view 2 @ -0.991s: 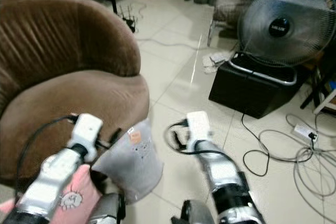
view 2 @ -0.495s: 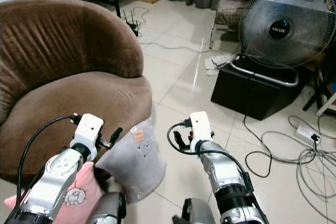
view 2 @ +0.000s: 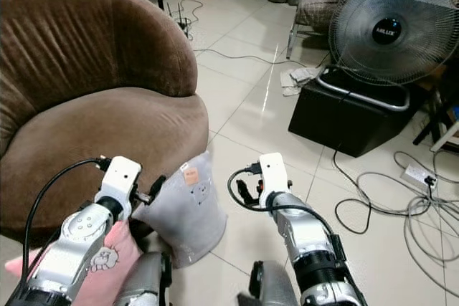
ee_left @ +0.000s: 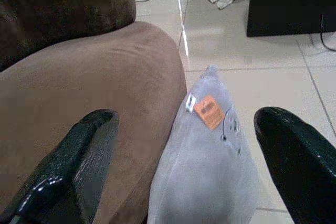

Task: Move the pillow to the sofa from floor

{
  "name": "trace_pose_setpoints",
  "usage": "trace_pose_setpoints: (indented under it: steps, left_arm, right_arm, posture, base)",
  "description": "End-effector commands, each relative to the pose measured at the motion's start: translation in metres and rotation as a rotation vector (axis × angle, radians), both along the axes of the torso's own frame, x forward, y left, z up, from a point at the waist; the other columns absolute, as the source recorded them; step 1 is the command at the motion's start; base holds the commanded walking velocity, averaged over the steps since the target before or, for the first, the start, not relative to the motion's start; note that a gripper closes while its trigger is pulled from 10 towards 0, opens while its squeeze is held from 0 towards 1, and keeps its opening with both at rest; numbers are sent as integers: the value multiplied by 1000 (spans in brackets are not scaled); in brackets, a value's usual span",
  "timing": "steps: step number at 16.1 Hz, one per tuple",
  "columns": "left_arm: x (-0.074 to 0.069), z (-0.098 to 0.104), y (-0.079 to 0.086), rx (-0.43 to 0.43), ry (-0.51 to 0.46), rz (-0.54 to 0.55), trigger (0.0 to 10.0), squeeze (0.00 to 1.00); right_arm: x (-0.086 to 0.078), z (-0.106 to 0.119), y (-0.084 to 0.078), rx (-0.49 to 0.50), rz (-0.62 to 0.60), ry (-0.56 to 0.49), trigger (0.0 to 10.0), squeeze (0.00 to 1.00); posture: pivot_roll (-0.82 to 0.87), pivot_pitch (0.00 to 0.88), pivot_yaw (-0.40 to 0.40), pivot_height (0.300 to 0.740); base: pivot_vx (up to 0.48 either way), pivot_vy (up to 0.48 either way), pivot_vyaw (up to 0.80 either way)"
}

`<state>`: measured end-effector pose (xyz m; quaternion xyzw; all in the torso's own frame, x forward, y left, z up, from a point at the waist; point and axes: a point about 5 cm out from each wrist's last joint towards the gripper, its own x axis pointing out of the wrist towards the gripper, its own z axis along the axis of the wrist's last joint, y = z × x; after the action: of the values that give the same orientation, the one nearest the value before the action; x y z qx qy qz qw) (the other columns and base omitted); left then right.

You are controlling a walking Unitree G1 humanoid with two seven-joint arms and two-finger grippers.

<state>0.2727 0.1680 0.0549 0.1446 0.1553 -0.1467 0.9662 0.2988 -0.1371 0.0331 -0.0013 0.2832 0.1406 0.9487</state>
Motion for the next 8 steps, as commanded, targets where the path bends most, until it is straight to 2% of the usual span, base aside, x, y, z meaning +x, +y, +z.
trace_pose_setpoints:
  steps: [1,3,7,8]
  left_arm:
    - [1,-2,2,14,16,10,10000,0]
    - [1,-4,2,20,27,7,10000,0]
    - [13,-19,10,71,79,22,10000,0]
    - [21,-24,16,44,118,72,10000,369]
  right_arm:
    - [1,2,-1,0,1,-5,10000,0]
    - [1,2,-1,-3,5,-3,10000,0]
    - [-1,3,1,-20,46,1,10000,0]
    - [-1,6,0,-43,80,1,10000,0]
  posture:
    - [98,0,-21,592]
    - [96,0,-21,592]
    - [72,0,-25,592]
    - [63,0,-26,592]
  base:
    - [0,0,0]
    - [0,0,0]
    - [0,0,0]
    - [0,0,0]
